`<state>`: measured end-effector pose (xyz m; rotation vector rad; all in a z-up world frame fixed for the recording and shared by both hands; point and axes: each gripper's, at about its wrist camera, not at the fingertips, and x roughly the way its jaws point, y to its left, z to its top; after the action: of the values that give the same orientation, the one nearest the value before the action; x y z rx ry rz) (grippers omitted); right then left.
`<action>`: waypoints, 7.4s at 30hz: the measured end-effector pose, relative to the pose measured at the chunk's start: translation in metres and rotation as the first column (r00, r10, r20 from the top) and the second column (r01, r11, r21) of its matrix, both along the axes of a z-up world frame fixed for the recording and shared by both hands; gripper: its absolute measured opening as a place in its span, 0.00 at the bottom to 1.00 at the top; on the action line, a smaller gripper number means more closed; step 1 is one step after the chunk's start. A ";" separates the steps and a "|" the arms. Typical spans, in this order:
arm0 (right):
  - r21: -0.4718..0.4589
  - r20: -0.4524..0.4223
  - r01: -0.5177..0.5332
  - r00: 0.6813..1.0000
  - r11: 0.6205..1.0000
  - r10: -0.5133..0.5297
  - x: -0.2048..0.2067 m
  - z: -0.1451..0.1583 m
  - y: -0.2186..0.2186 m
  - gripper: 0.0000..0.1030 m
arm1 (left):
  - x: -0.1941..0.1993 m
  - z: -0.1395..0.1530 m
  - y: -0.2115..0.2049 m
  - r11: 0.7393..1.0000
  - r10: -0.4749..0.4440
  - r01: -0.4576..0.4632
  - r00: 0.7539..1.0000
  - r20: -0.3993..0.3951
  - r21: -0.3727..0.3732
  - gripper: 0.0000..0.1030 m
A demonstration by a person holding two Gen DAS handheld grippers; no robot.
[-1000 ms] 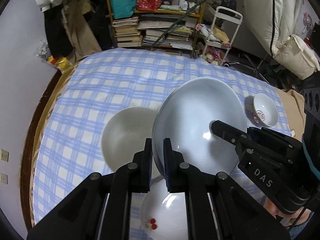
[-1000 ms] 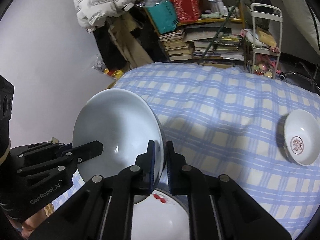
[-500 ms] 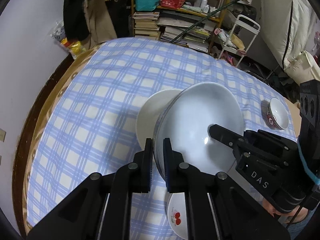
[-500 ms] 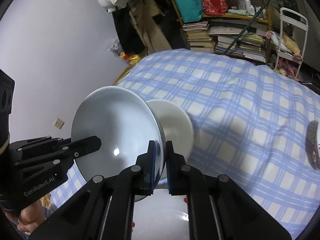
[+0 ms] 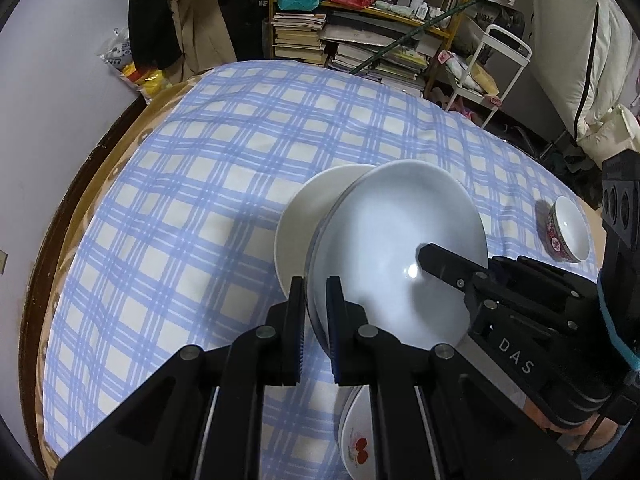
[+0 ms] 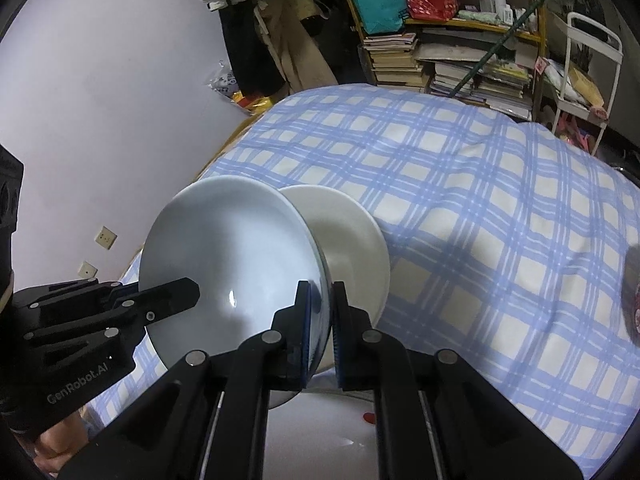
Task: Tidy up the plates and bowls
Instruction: 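Carry the second white bowl with both grippers over the first white bowl, then lower the bowl into the first white bowl and open both grippers, then move both grippers toward a small white bowl with red character print, then close both grippers on opposite rims of the printed bowl, then lift and carry the printed bowl with both grippers over the nested white bowls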
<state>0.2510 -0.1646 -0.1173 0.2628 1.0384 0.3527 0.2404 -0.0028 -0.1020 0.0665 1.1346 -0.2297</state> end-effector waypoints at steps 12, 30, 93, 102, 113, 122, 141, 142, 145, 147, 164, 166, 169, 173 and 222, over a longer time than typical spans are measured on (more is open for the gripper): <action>-0.034 0.016 -0.002 1.000 0.999 0.003 0.011 -0.009 -0.003 0.11 | 0.014 -0.016 -0.004 1.000 0.017 -0.018 0.999 -0.038 -0.017 0.10; -0.180 0.073 -0.020 0.997 0.983 0.034 0.020 -0.016 0.013 0.11 | 0.028 -0.038 -0.005 1.000 0.010 -0.009 0.999 -0.045 0.030 0.10; -0.026 0.066 0.142 0.988 0.989 -0.140 0.001 0.037 -0.100 0.54 | -0.011 0.023 -0.041 0.999 0.037 -0.041 0.992 0.119 0.030 0.64; -0.103 0.109 0.280 0.957 0.954 -0.269 -0.026 0.054 -0.172 0.97 | -0.009 0.038 -0.098 0.999 0.012 -0.015 0.994 0.107 0.031 0.77; -0.076 0.122 0.436 0.896 0.897 -0.426 -0.043 0.059 -0.247 0.97 | -0.003 0.040 -0.194 0.993 -0.113 0.108 0.987 0.111 0.050 0.78; -0.070 0.103 0.539 0.841 0.840 -0.531 -0.053 0.045 -0.301 0.97 | 0.003 0.021 -0.269 0.964 -0.262 0.256 0.958 0.115 0.065 0.78; -0.034 -0.106 0.627 0.772 0.778 -0.627 -0.053 -0.032 -0.358 0.64 | 0.020 -0.049 -0.354 0.923 -0.367 0.367 0.930 -0.023 0.111 0.78; -0.020 -0.126 0.623 0.774 0.782 -0.620 -0.051 -0.037 -0.358 0.60 | 0.020 -0.050 -0.356 0.923 -0.368 0.369 0.929 -0.026 0.110 0.77; -0.011 -0.147 0.608 0.784 0.794 -0.603 -0.049 -0.046 -0.356 0.52 | 0.023 -0.054 -0.360 0.928 -0.349 0.348 0.937 -0.020 0.131 0.51; -0.009 -0.164 0.602 0.787 0.798 -0.595 -0.047 -0.051 -0.354 0.33 | 0.025 -0.056 -0.362 0.934 -0.338 0.340 0.940 -0.035 0.109 0.39; 0.018 -0.180 0.541 0.829 0.841 -0.530 -0.041 -0.047 -0.329 0.14 | 0.026 -0.072 -0.349 0.942 -0.329 0.335 0.930 -0.165 0.007 0.13; 0.013 -0.185 0.531 0.834 0.848 -0.519 -0.040 -0.047 -0.325 0.12 | 0.024 -0.064 -0.340 0.943 -0.331 0.333 0.931 -0.156 -0.015 0.13; 0.039 -0.190 0.525 0.839 0.850 -0.510 -0.039 -0.043 -0.320 0.11 | 0.019 -0.049 -0.330 0.941 -0.335 0.337 0.935 -0.117 -0.005 0.13; 0.034 -0.150 0.489 0.865 0.871 -0.480 -0.035 -0.027 -0.302 0.11 | 0.014 -0.024 -0.309 0.944 -0.328 0.329 0.942 -0.068 0.004 0.13; -0.074 0.002 0.018 1.000 0.997 -0.018 0.018 0.029 -0.024 0.11 | 0.000 0.018 -0.014 0.990 0.053 -0.051 0.999 0.008 -0.129 0.13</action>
<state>0.2688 -0.1883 -0.0879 0.2051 1.0451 0.2970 0.2409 -0.0173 -0.0843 -0.0757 1.1062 -0.2548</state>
